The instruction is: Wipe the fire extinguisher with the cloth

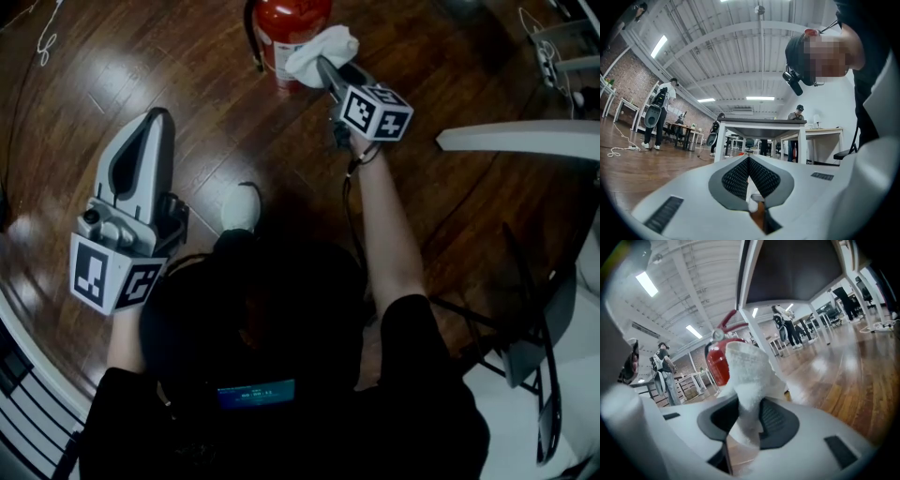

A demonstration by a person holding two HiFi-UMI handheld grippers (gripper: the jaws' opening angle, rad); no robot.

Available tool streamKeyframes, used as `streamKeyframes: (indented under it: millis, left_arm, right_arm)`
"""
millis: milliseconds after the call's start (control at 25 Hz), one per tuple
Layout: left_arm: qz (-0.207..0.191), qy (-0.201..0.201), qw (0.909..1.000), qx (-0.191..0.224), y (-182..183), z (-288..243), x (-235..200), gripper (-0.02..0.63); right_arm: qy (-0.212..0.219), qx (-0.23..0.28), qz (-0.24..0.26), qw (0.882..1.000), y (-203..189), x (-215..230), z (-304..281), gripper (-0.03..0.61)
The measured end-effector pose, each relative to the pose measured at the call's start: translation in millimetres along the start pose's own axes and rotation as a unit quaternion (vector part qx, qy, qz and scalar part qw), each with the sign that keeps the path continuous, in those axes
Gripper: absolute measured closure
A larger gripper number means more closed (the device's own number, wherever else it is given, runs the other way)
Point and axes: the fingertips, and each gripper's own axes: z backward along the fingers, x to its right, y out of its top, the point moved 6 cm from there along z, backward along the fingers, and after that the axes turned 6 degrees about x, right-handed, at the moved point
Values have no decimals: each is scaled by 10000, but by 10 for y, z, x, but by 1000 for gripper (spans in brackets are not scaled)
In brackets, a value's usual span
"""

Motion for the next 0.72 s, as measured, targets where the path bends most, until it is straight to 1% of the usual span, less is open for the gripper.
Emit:
streamKeyframes:
  millis: [120, 240, 400, 560, 720]
  left_arm:
    - [-7, -8, 10000, 22, 10, 10, 24, 611]
    - [-11, 1, 10000, 19, 9, 16, 35, 611]
    - [-6, -3, 10000, 21, 8, 16, 45, 611]
    - [-22, 15, 10000, 39, 13, 25, 52, 611]
    - [-31, 54, 10000, 21, 12, 42, 42, 611]
  right_arm:
    - [249, 504, 164, 9983, 460, -255, 119, 437]
    - [388, 888, 345, 9947, 829, -518, 223, 437]
    - [608, 1251, 274, 9899, 1214, -859, 313, 437]
    - [779, 1407, 118, 9869, 1432, -1145, 293, 437]
    - [805, 1280, 113, 9884, 1391, -1224, 168, 437]
